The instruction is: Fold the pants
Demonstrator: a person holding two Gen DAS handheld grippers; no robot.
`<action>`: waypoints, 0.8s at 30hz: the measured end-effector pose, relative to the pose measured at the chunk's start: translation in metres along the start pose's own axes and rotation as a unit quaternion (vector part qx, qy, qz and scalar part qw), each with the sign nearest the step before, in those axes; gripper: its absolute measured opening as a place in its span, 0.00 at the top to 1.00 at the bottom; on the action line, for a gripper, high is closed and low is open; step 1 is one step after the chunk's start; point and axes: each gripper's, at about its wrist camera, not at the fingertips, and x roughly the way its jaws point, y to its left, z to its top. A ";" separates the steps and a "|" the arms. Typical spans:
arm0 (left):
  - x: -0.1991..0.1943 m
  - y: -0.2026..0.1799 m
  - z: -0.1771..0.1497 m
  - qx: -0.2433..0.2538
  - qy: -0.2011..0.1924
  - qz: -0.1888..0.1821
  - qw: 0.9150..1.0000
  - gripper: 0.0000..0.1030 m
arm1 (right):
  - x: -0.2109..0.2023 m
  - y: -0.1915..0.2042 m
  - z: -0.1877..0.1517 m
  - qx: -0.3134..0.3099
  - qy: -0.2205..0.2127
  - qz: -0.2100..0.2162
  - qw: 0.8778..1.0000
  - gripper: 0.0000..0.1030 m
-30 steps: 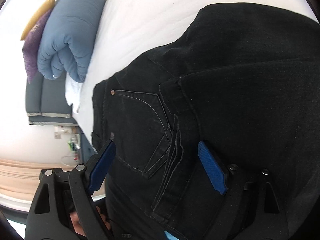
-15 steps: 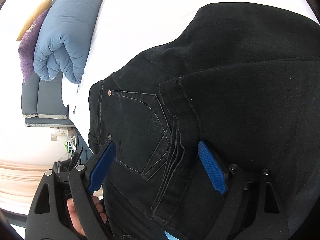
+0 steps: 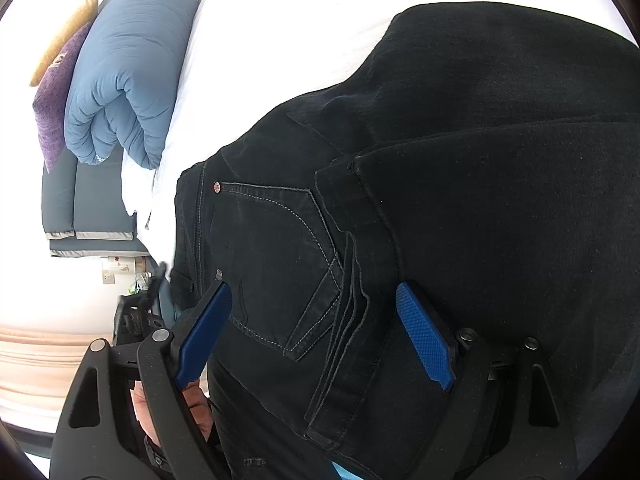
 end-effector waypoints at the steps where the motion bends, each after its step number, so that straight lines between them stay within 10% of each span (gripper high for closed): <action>1: -0.001 0.000 0.000 0.001 -0.001 0.000 1.000 0.79 | 0.000 0.000 0.000 0.002 0.001 -0.002 1.000 0.18; 13: -0.015 -0.067 -0.028 0.132 -0.018 0.001 0.991 0.85 | 0.000 0.001 -0.001 0.007 -0.001 -0.019 1.000 0.17; 24: -0.004 -0.150 -0.084 0.287 0.006 0.003 0.958 0.85 | -0.002 -0.002 -0.007 -0.002 -0.015 0.006 1.000 0.04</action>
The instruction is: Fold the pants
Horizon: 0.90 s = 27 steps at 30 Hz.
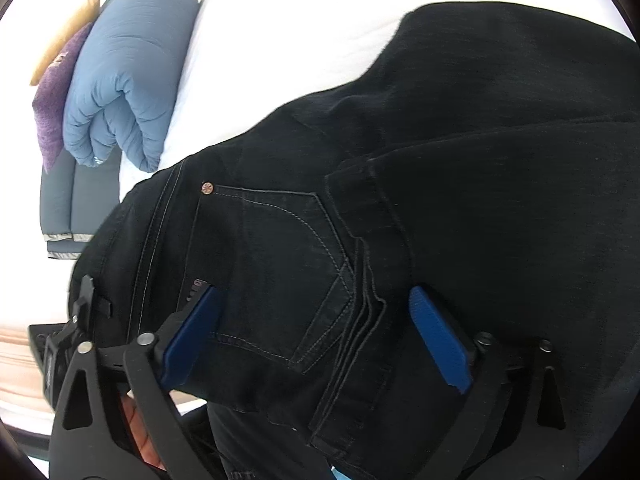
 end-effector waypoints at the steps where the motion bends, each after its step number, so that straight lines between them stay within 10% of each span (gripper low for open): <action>1: 0.002 -0.009 -0.002 0.013 0.004 -0.001 1.000 0.85 | -0.004 -0.002 0.001 0.009 -0.001 0.013 1.000 0.04; 14: 0.050 -0.114 -0.070 0.211 0.083 0.020 0.974 0.85 | -0.096 -0.030 0.003 0.015 -0.032 0.181 0.983 0.05; 27: 0.084 -0.144 -0.123 0.324 0.143 0.053 0.934 0.85 | -0.132 -0.020 -0.007 -0.052 -0.044 0.097 0.993 0.17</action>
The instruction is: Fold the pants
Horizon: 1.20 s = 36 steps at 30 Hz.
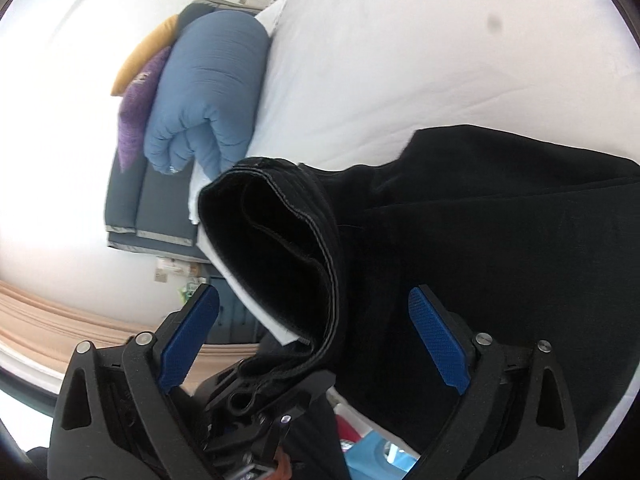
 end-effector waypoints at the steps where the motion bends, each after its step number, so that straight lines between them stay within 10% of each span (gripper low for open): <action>1: 0.004 -0.001 0.003 0.009 0.002 0.001 1.000 0.85 | 0.001 -0.002 -0.001 0.000 0.005 -0.004 1.000 0.37; 4: 0.012 -0.009 0.002 0.029 0.014 -0.002 0.999 0.85 | 0.005 -0.010 -0.004 0.003 0.010 -0.020 1.000 0.63; 15: 0.040 -0.020 0.020 0.081 0.046 -0.020 0.995 0.85 | -0.012 -0.050 -0.021 0.009 -0.025 -0.070 0.997 0.81; 36: 0.103 -0.056 0.051 0.154 0.085 -0.053 0.983 0.84 | -0.068 -0.137 -0.027 0.038 -0.078 -0.067 0.994 0.85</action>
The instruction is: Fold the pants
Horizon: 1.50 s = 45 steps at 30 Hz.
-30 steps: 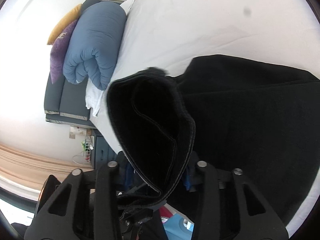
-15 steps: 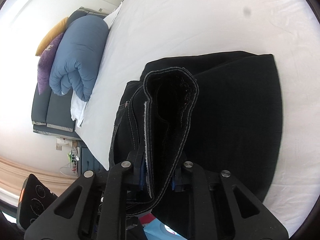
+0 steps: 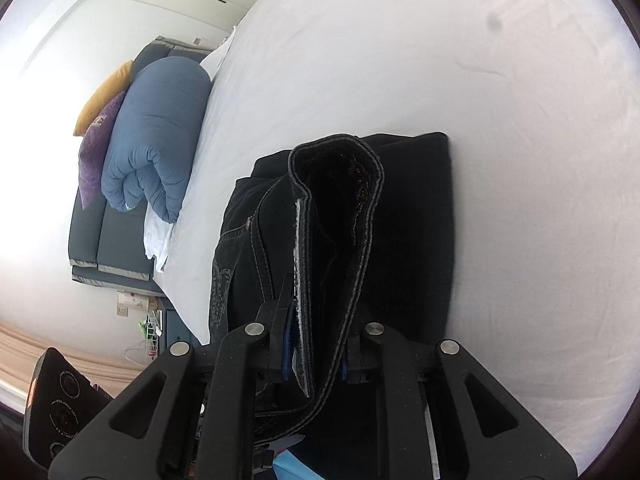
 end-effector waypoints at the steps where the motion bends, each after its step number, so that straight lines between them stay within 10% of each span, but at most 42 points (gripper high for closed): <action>1: 0.004 0.000 -0.001 0.002 0.002 -0.001 1.000 0.84 | -0.001 -0.005 0.000 0.004 -0.001 0.001 1.000 0.85; 7: 0.027 -0.008 -0.003 0.009 0.025 -0.011 1.000 0.75 | 0.006 -0.036 0.001 0.025 0.008 0.005 1.000 0.85; 12: 0.028 -0.012 0.007 0.012 0.020 -0.050 0.999 0.48 | 0.004 -0.058 -0.003 0.044 -0.004 0.034 0.998 0.85; 20: -0.010 0.014 -0.002 -0.014 -0.010 -0.085 0.996 0.41 | -0.008 -0.066 -0.011 0.070 -0.011 0.030 0.997 0.84; 29: -0.046 0.083 -0.004 -0.087 -0.052 -0.040 0.994 0.39 | -0.039 -0.081 -0.026 0.120 -0.046 0.042 0.991 0.79; 33: -0.051 0.118 0.010 -0.095 -0.054 -0.022 0.994 0.40 | -0.080 -0.090 -0.035 0.150 -0.097 -0.016 0.984 0.76; 36: -0.045 0.143 0.013 -0.109 -0.045 -0.041 0.992 0.59 | -0.094 -0.068 -0.028 0.119 -0.102 0.064 0.986 0.76; 45: 0.001 0.196 0.041 -0.147 -0.004 -0.121 0.982 0.85 | -0.019 -0.020 -0.031 0.060 0.018 0.060 0.996 0.76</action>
